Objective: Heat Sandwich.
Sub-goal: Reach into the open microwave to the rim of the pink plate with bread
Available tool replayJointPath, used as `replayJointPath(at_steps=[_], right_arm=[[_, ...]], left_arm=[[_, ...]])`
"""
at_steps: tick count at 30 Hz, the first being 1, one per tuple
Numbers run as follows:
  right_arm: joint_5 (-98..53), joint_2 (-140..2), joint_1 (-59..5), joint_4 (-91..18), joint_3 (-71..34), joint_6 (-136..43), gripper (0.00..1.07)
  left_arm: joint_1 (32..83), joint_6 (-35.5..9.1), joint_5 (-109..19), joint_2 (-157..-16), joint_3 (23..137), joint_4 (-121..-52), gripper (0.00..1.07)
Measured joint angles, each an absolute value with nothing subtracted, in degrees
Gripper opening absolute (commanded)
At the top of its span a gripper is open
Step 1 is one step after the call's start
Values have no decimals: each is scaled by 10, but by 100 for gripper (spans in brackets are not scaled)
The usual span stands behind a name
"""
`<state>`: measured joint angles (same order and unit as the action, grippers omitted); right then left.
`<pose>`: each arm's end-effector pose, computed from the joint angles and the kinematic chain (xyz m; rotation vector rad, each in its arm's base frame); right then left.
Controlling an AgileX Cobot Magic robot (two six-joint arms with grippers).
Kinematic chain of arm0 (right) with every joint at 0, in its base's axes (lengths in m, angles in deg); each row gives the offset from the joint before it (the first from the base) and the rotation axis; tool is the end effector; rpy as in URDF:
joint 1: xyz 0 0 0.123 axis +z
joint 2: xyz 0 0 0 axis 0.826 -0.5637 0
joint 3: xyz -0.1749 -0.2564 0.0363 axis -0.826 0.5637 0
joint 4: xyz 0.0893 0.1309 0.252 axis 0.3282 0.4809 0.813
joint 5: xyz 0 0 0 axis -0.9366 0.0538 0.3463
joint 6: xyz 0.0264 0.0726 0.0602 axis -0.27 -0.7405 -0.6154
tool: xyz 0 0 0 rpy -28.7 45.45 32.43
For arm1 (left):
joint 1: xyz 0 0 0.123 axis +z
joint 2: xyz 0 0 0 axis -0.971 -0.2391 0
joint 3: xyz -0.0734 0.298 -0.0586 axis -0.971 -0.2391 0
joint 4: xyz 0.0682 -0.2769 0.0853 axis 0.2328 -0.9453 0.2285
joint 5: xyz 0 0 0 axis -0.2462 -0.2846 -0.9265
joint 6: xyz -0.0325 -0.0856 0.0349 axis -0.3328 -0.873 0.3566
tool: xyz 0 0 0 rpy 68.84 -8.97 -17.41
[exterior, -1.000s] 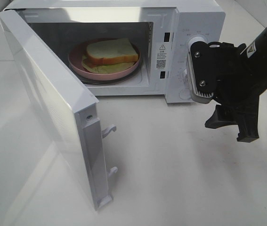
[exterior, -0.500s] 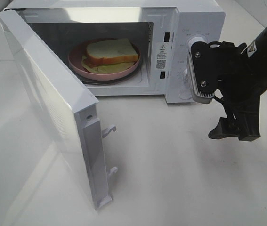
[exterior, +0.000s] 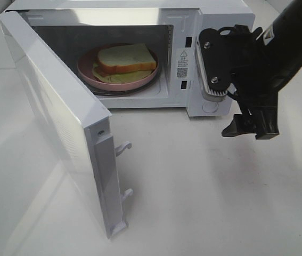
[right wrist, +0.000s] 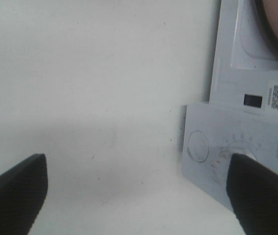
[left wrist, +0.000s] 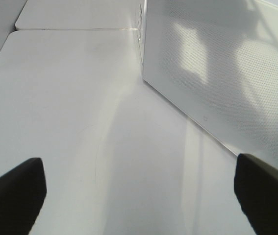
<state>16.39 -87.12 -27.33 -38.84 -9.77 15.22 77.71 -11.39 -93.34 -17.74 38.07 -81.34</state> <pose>0.3113 0.1653 0.2519 -1.9521 1.7434 -0.2834 0.0155 -0.0131 0.2979 0.0763 2.0116 -0.1125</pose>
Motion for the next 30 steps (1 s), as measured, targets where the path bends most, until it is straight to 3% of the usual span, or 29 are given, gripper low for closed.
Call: replayJointPath(at_steps=[11, 30], right_arm=[[163, -969, -223, -407, -207, 152, 92], [134, -1100, -204, -410, -334, 152, 90]], left_arm=[[777, -114, -933, -177, 381, -813, 99], [777, -114, -933, -177, 381, -813, 99]])
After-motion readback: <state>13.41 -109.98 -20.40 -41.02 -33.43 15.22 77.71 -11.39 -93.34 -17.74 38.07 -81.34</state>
